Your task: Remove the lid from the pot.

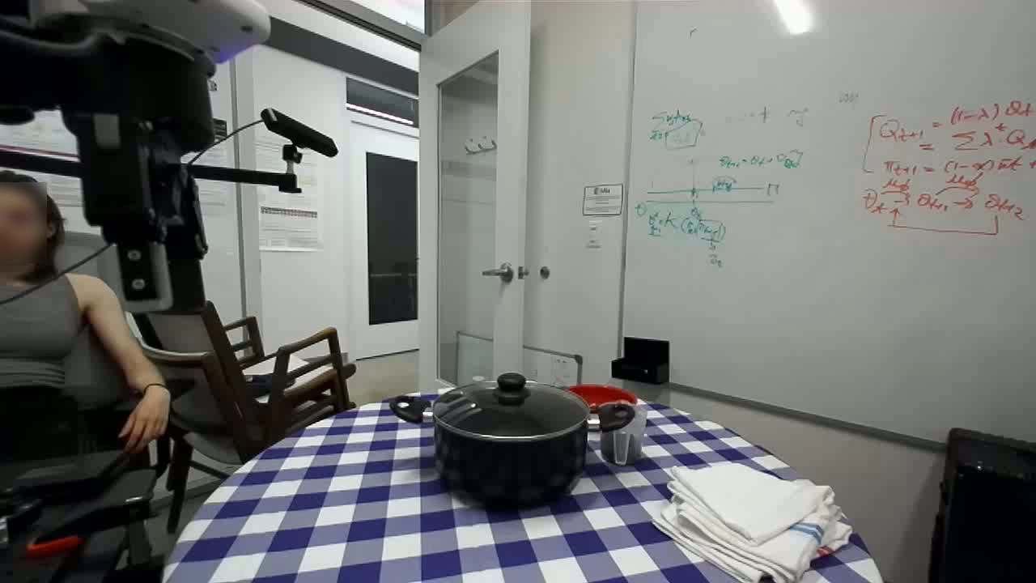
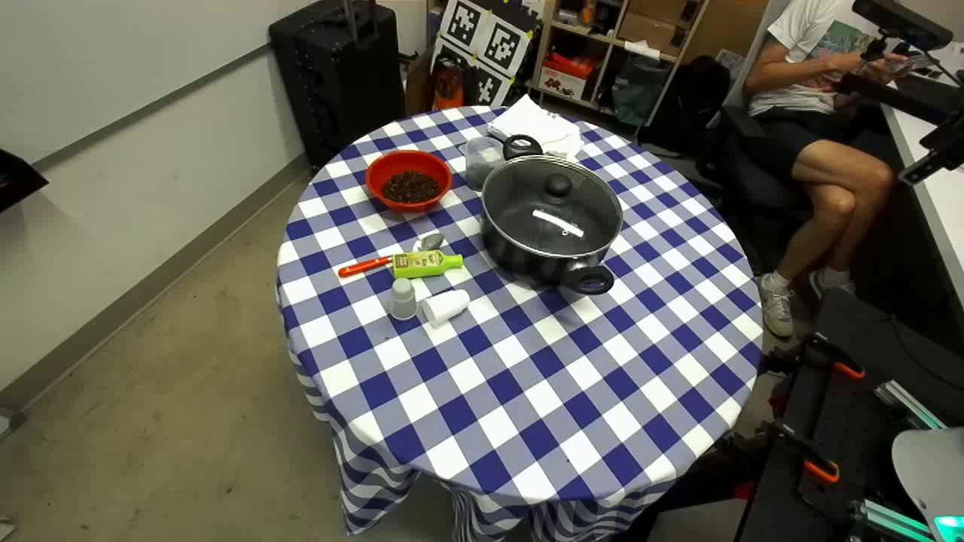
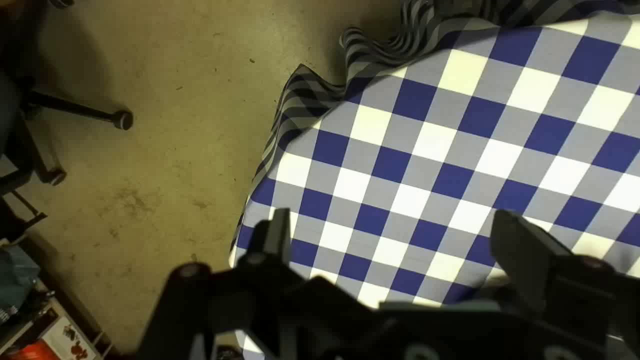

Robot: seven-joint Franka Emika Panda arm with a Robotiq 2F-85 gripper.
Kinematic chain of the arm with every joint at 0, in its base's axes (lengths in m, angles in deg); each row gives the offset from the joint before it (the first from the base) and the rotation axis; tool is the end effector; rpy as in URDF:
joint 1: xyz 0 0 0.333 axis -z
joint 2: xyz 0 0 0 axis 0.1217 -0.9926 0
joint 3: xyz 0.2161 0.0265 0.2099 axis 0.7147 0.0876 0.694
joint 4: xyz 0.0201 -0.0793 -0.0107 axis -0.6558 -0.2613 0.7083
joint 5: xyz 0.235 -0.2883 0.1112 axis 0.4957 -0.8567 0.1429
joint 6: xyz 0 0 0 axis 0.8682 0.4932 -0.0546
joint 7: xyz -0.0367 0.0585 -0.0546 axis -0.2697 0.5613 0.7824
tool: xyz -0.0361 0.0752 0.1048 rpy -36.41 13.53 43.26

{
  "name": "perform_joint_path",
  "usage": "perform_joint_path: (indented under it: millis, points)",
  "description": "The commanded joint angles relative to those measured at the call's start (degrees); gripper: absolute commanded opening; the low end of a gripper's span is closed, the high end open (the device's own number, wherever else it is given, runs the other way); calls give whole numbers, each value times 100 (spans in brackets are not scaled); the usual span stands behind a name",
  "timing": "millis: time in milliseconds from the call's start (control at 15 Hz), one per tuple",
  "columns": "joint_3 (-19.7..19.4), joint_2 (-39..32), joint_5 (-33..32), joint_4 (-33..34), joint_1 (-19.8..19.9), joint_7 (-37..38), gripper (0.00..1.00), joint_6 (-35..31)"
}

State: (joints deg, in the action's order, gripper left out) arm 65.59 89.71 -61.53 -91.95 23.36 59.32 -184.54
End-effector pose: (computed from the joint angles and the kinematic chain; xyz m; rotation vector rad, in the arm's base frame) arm 0.2885 -0.1778 0.3906 2.9756 -0.1024 0.1473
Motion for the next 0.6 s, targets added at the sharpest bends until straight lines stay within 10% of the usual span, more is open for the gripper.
perform_joint_path:
  millis: [0,533]
  points:
    - [5,-9,6,-41,-3,-1,100,37]
    - [8,-62,9,-125,-4,-2,100,36]
